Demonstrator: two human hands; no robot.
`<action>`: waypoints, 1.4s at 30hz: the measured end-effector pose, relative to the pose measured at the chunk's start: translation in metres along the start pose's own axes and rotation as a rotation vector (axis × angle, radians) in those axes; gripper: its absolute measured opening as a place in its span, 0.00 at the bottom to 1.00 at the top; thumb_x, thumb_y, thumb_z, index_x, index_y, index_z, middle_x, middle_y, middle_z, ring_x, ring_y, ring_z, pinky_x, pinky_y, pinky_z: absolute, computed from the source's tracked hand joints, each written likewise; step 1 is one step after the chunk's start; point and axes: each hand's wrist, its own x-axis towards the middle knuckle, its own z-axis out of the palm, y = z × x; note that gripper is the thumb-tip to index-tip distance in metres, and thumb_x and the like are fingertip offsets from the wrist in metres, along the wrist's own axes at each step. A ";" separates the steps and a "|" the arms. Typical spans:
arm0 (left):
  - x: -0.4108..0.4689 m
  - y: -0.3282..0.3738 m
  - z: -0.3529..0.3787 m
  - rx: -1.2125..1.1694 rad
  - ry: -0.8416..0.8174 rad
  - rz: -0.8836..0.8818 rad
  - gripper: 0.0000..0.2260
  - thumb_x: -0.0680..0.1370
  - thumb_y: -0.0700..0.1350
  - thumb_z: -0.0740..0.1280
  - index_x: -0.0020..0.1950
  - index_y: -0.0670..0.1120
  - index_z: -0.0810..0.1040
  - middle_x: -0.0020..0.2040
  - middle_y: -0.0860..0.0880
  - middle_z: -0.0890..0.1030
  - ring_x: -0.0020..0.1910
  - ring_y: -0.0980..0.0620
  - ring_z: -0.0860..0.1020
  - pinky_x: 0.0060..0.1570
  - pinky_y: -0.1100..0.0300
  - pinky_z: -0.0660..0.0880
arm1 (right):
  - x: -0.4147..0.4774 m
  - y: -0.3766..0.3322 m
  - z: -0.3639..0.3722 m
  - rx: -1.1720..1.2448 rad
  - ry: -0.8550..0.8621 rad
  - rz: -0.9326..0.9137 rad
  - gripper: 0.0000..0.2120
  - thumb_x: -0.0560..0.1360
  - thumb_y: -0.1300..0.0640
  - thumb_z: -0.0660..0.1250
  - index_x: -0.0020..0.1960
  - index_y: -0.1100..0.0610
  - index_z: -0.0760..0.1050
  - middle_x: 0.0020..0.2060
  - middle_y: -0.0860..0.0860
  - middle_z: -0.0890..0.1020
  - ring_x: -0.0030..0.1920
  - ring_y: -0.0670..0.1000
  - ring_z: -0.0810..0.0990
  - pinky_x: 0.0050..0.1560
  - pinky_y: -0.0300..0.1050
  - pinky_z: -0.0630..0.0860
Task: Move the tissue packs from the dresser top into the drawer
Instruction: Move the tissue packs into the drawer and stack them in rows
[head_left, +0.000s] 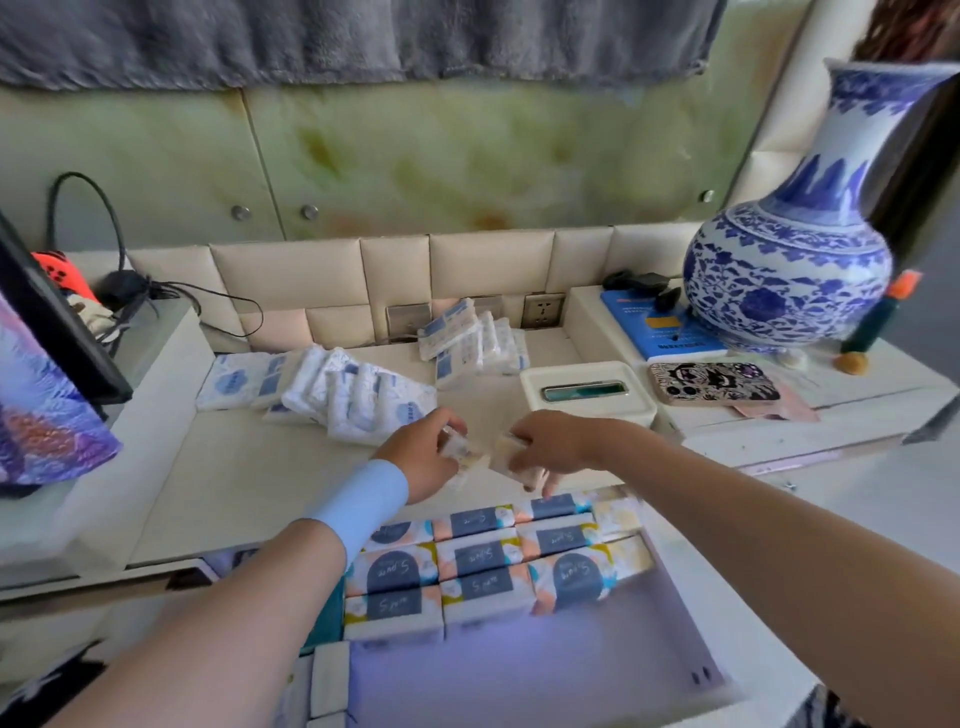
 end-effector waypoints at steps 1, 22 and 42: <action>-0.004 0.007 0.005 0.005 0.006 0.012 0.13 0.76 0.45 0.67 0.57 0.59 0.70 0.50 0.51 0.77 0.46 0.50 0.76 0.46 0.58 0.72 | -0.012 0.013 -0.001 0.031 0.012 0.012 0.13 0.80 0.58 0.65 0.63 0.60 0.72 0.54 0.59 0.79 0.43 0.56 0.86 0.40 0.50 0.84; -0.023 0.078 0.148 0.001 -0.154 0.010 0.13 0.78 0.43 0.68 0.61 0.55 0.74 0.59 0.53 0.78 0.53 0.53 0.75 0.51 0.63 0.70 | -0.046 0.194 0.054 -0.401 0.186 0.153 0.18 0.79 0.61 0.61 0.67 0.54 0.76 0.62 0.53 0.77 0.62 0.54 0.76 0.58 0.43 0.72; 0.001 0.066 0.183 -0.267 -0.117 -0.162 0.18 0.77 0.40 0.64 0.62 0.60 0.74 0.57 0.49 0.79 0.49 0.46 0.81 0.53 0.49 0.80 | -0.019 0.220 0.086 -0.600 0.379 -0.017 0.28 0.76 0.65 0.63 0.74 0.59 0.61 0.68 0.55 0.63 0.55 0.58 0.75 0.52 0.53 0.79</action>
